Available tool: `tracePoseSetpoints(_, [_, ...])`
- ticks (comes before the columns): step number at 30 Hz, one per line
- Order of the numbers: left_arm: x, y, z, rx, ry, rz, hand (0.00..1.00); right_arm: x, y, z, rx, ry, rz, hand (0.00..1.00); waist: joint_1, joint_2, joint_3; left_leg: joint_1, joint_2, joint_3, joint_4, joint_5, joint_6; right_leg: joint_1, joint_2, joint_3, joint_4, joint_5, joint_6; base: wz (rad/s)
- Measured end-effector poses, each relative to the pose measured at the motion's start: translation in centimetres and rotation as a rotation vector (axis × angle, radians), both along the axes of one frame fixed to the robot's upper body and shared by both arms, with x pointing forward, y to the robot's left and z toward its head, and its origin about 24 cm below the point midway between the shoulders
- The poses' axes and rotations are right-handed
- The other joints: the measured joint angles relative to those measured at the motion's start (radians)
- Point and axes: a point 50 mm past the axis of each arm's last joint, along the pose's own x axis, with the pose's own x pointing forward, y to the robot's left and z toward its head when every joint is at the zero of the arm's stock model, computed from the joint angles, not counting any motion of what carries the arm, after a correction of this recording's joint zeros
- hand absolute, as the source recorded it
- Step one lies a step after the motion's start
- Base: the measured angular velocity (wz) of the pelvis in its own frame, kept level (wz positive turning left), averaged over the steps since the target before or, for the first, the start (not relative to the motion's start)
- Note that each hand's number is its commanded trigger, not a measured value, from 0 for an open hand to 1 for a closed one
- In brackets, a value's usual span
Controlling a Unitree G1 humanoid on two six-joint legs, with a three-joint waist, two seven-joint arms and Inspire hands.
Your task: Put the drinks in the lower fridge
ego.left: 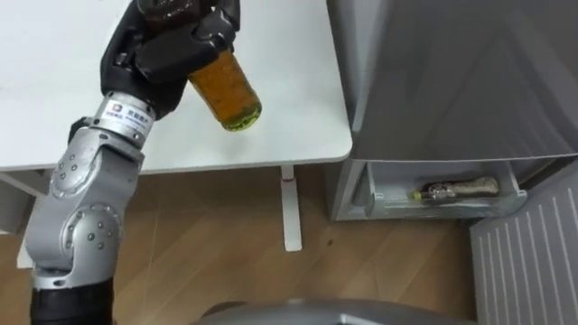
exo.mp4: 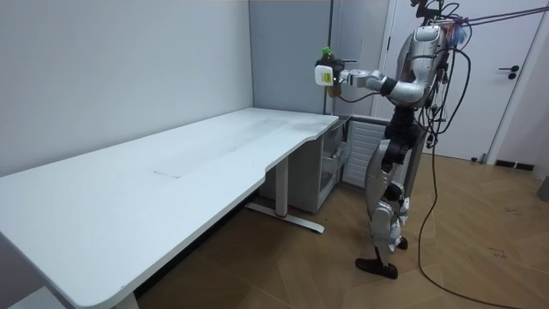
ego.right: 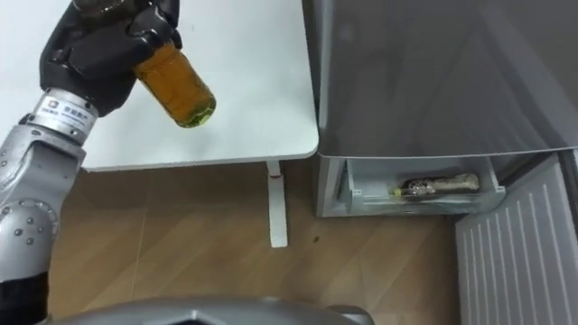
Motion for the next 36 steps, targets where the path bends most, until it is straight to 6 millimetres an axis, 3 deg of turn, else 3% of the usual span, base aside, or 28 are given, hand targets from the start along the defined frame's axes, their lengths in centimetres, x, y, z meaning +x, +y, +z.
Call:
tracePoseSetpoints(2, [-0.4,-0.2,-0.4,-0.061,0.022,-0.023,1.0,0.3,0.0,0.0,0.0,-0.002,0.02,0.0,-0.001,-0.001,0.0004,-0.008,-0.006,-0.016,0.001,0.001,0.001,0.0,-0.003,-0.016,0.002,0.0,0.0,0.23])
tracePoseSetpoints(4, [-0.7,-1.3,-1.4,-0.14,0.066,-0.076,1.0,0.9,0.2,0.0,0.002,-0.007,0.05,0.0,-0.001,-0.008,0.0063,-0.017,-0.016,-0.048,-0.002,0.008,0.002,0.005,-0.007,-0.043,0.002,-0.001,0.002,0.37])
tracePoseSetpoints(10, [-2.5,-3.1,-6.6,-0.174,0.292,-0.147,1.0,3.5,0.2,0.1,-0.003,-0.051,0.123,0.0,0.004,-0.013,0.0146,-0.032,-0.018,-0.06,0.002,0.011,0.002,-0.002,-0.007,-0.058,0.003,-0.001,0.002,0.08])
tracePoseSetpoints(14, [-3.2,-3.2,-8.2,-0.18,0.366,-0.144,1.0,4.0,0.3,0.2,0.01,-0.062,0.129,0.0,0.003,-0.02,0.0184,-0.038,-0.017,-0.064,0.01,0.01,0.002,-0.002,-0.007,-0.064,0.003,-0.001,0.002,0.04])
tracePoseSetpoints(18, [-3.4,-3.1,-8.9,-0.178,0.398,-0.139,1.0,4.3,0.1,0.3,0.014,-0.07,0.131,0.0,0.004,-0.017,0.0186,-0.048,-0.017,-0.068,0.019,0.01,0.002,-0.003,-0.007,-0.066,0.015,-0.001,0.002,0.02])
tracePoseSetpoints(23, [-4.2,-2.9,-10.2,-0.185,0.455,-0.133,1.0,6.2,0.2,0.7,0.025,-0.15,0.122,0.0,0.003,-0.017,0.017,-0.048,-0.017,-0.069,0.022,0.01,0.002,-0.003,-0.007,-0.065,0.017,-0.001,0.002,0.0])
tracePoseSetpoints(28, [-4.7,-3.0,-11.3,-0.187,0.495,-0.152,1.0,9.3,2.0,1.3,0.131,-0.312,0.116,0.0,0.013,-0.023,0.0106,-0.047,-0.017,-0.068,0.028,0.01,0.002,-0.005,-0.008,-0.065,0.017,-0.002,0.003,0.0])
tracePoseSetpoints(36, [-5.4,-2.4,-13.1,-0.092,0.572,-0.144,1.0,11.4,4.5,1.9,0.255,-0.419,0.14,0.0,0.012,-0.039,0.0114,-0.045,-0.017,-0.061,0.036,0.01,0.003,-0.001,-0.008,-0.053,0.017,-0.002,0.003,-0.01])
